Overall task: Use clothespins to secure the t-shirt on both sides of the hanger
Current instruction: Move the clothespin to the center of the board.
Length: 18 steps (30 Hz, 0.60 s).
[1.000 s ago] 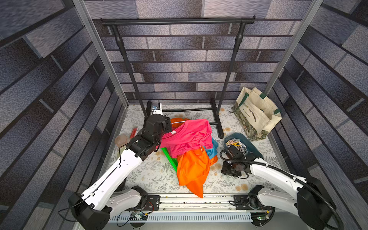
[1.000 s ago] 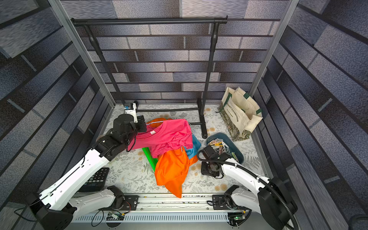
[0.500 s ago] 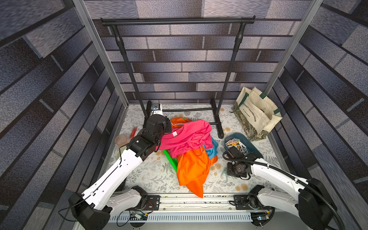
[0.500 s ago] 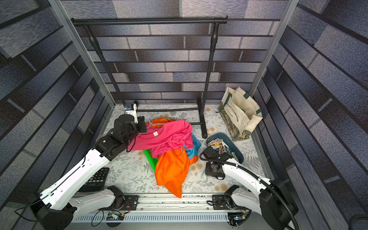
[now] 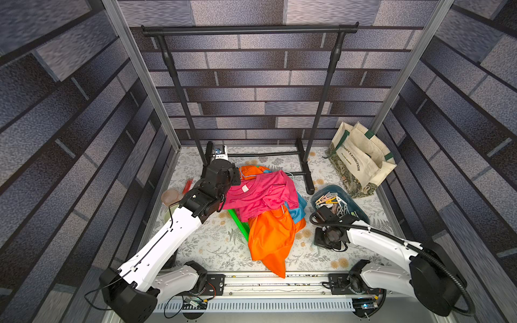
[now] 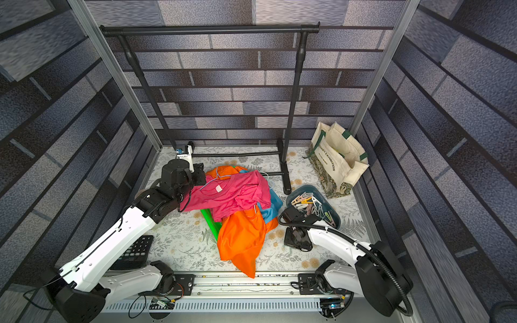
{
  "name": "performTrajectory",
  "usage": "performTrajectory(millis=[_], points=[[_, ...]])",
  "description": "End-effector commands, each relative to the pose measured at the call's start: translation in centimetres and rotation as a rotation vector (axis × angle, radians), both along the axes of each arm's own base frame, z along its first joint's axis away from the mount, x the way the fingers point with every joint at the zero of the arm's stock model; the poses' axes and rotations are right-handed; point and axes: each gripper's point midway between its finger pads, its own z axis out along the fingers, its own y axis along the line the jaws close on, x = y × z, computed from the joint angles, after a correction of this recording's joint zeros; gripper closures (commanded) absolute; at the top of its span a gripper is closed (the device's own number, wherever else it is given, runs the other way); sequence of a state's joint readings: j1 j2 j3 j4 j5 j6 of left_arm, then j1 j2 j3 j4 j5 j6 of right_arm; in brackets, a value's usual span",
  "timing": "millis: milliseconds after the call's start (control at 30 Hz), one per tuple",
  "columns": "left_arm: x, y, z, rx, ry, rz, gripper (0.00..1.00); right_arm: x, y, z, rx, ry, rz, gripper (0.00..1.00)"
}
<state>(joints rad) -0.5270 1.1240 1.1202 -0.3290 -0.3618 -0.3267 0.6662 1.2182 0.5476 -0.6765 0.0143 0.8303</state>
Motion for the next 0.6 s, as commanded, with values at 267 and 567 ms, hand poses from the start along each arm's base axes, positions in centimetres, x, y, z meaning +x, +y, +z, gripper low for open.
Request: performTrajectory(millis=[267,567], points=[[2.4,-0.7,-3.7,0.032,0.151,0.006,0.83,0.0,4.3,-1.3,0.097,0.035,0.026,0.99],[2.6,-1.1,-3.8,0.021,0.147,-0.004,0.56,1.6,3.2,-0.2,-0.016,-0.007,0.094,0.84]])
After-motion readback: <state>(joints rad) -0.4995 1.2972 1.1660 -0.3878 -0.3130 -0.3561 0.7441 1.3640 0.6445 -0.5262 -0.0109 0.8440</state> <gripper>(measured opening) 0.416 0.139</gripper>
